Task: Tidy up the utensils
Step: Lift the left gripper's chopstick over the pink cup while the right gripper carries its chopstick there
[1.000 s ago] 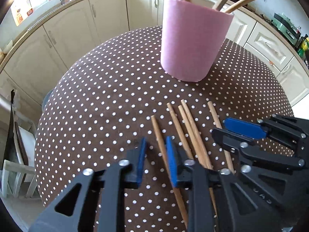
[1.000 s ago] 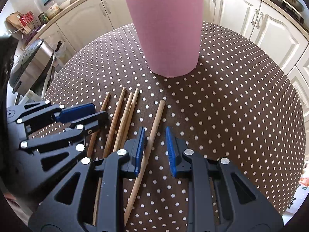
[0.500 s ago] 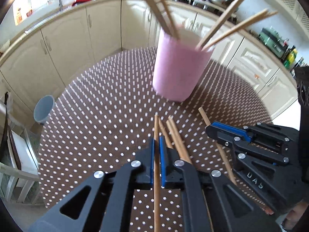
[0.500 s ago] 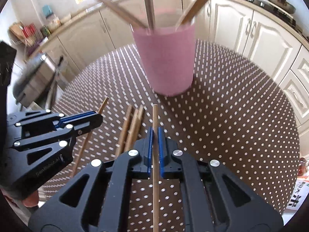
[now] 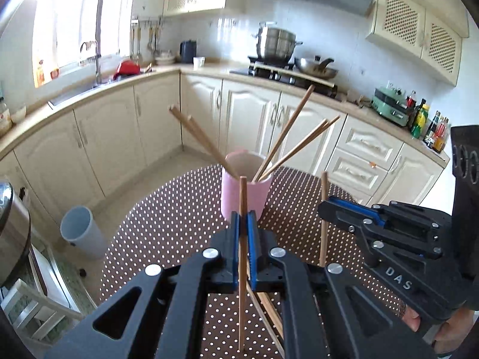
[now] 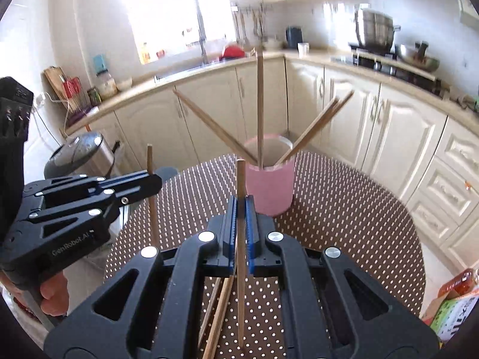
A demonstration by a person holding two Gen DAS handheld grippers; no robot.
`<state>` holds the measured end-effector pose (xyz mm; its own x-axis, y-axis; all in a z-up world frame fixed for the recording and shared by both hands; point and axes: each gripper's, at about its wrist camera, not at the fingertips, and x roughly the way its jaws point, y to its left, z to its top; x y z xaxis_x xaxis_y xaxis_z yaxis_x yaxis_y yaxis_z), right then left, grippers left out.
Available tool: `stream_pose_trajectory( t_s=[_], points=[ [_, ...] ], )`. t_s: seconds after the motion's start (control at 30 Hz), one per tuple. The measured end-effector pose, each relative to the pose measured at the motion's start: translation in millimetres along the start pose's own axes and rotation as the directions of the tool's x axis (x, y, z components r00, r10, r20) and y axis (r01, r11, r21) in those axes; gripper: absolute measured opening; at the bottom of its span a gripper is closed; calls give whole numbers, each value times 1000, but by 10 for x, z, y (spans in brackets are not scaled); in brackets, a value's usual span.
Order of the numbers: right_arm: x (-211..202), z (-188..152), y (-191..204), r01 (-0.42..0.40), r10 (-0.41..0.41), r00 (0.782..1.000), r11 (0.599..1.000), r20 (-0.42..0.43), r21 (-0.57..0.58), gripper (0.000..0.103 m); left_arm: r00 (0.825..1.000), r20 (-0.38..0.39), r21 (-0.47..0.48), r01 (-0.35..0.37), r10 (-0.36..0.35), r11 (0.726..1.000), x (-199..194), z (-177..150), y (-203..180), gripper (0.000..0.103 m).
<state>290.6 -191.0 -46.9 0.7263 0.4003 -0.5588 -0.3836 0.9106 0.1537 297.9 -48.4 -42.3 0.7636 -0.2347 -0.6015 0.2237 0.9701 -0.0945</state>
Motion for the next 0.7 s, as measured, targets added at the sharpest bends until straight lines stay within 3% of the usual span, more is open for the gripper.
stream_pose_trajectory(
  t_s=[0.37, 0.47, 0.7],
  points=[
    [-361, 172, -43, 17, -14, 989, 1000, 144, -20, 6, 997, 81, 35, -1, -2, 999, -208, 202, -172, 6],
    [-483, 296, -87, 35, -32, 977, 999, 209, -10, 6, 992, 123, 47, 1, -6, 999, -268, 349, -206, 6],
    [-552, 532, -181, 93, -101, 926, 995, 363, 38, 6, 976, 216, 53, 5, -16, 999, -261, 722, -222, 6]
  ],
)
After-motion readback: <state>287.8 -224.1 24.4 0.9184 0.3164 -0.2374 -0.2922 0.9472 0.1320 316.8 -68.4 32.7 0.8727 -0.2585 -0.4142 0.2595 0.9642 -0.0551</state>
